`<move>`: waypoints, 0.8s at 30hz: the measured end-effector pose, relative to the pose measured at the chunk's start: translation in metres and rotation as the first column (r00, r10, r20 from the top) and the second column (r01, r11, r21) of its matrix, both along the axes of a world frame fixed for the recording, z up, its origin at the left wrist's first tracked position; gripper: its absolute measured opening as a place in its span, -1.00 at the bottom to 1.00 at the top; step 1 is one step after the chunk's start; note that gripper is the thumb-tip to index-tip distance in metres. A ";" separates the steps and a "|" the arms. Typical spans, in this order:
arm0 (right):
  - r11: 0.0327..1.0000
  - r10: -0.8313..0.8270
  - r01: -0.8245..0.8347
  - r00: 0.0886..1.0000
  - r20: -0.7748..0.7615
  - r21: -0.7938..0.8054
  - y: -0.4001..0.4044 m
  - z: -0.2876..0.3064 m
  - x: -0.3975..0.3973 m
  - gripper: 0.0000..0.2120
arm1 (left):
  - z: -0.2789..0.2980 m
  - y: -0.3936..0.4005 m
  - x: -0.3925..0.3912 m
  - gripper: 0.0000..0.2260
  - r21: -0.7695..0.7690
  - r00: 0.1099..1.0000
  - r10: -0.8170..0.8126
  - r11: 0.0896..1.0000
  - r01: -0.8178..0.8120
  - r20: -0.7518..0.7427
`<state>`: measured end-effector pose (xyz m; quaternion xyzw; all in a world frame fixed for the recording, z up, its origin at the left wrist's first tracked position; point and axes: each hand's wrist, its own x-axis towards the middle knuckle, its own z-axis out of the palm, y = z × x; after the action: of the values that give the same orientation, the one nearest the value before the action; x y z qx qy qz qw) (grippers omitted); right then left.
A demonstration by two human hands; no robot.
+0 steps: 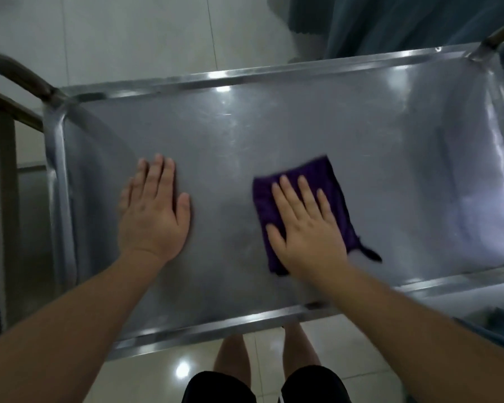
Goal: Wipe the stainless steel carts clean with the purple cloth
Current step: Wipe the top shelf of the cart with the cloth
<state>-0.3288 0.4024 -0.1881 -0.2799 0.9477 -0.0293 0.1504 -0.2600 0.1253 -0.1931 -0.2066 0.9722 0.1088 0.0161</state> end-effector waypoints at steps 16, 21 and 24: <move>0.995 -0.083 0.079 0.995 -0.055 -0.068 -0.114 0.002 -0.084 -0.29 | -0.003 0.000 0.000 -0.41 0.012 0.999 0.034 0.999 -0.034 -0.017; 1.000 0.028 -0.028 0.999 0.019 -0.008 -0.028 0.004 0.092 -0.27 | -0.001 -0.001 0.000 -0.41 0.030 0.999 0.034 0.999 -0.033 -0.033; 0.994 0.091 -0.095 0.993 0.079 0.058 0.013 0.008 0.150 -0.32 | -0.003 0.000 0.000 -0.41 0.023 0.998 0.036 0.999 -0.035 -0.047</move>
<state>-0.1790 0.4156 -0.1801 -0.3178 0.9276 -0.0037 0.1963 -0.2598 0.1256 -0.1963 -0.2208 0.9673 0.1245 -0.0064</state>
